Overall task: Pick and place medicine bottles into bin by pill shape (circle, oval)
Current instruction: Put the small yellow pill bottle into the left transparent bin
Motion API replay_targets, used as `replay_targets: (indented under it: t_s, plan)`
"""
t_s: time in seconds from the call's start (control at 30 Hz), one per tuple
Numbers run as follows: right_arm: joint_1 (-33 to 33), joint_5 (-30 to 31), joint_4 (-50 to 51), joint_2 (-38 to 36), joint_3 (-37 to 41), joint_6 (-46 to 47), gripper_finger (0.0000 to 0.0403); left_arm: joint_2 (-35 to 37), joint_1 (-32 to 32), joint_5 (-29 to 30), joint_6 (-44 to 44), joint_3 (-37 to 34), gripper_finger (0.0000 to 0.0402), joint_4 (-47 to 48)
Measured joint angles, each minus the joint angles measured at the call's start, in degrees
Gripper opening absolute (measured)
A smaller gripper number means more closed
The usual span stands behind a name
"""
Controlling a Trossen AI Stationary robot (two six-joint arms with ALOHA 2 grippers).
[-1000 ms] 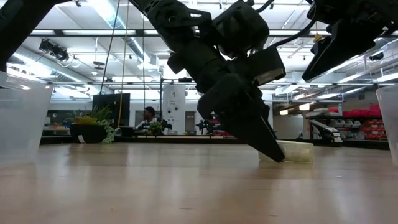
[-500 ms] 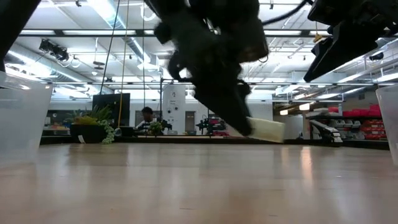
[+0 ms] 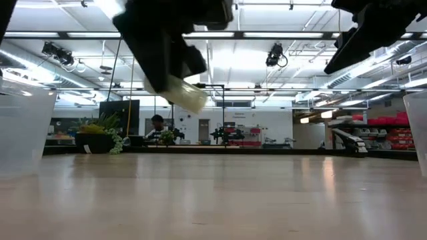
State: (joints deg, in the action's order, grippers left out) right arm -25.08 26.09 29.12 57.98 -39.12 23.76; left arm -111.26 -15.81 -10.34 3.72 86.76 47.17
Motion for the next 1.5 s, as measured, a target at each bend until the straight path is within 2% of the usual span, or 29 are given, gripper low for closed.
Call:
replay_targets:
  t_s: [0.2, 0.4, 0.6, 0.77, 0.9, 1.2, 1.37, 1.5]
  plan:
    - [-1.0, 1.1, 0.0, 0.0, -0.1, -0.8, 0.0211, 4.1, -2.5, -2.6, 11.3, 0.2, 0.0118, 8.6]
    - [-0.9, 1.1, -0.1, 0.0, -0.1, -1.9, 0.0211, 8.2, -5.8, -5.9, 25.3, 0.2, 0.0131, 14.7]
    - [-0.9, 1.5, -0.2, 0.0, -0.1, -2.4, 0.0211, 10.3, -10.8, -6.1, 38.1, 0.2, 0.0125, 25.1]
    - [-0.9, 1.6, -0.7, 0.0, -0.1, -2.9, 0.0211, 10.5, -15.2, -6.0, 45.3, 0.2, 0.0128, 35.2]
    - [-0.9, 1.6, -1.6, 0.0, -0.1, -3.2, 0.0211, 10.5, -17.2, -6.0, 50.9, -0.7, 0.0132, 36.7]
    - [-0.9, 1.6, -3.5, 0.0, -0.1, -4.4, 0.0211, 9.7, -17.7, -8.5, 52.7, -7.4, 0.0125, 34.5]
    - [-0.9, 1.7, -4.0, 0.0, -0.1, -4.8, 0.0211, 8.2, -16.4, -8.7, 52.6, -8.5, 0.0126, 30.9]
    - [-0.9, 2.0, -4.1, 0.0, -0.1, -5.0, 0.0211, 4.7, -16.1, -11.9, 50.5, -8.5, 0.0122, 30.9]
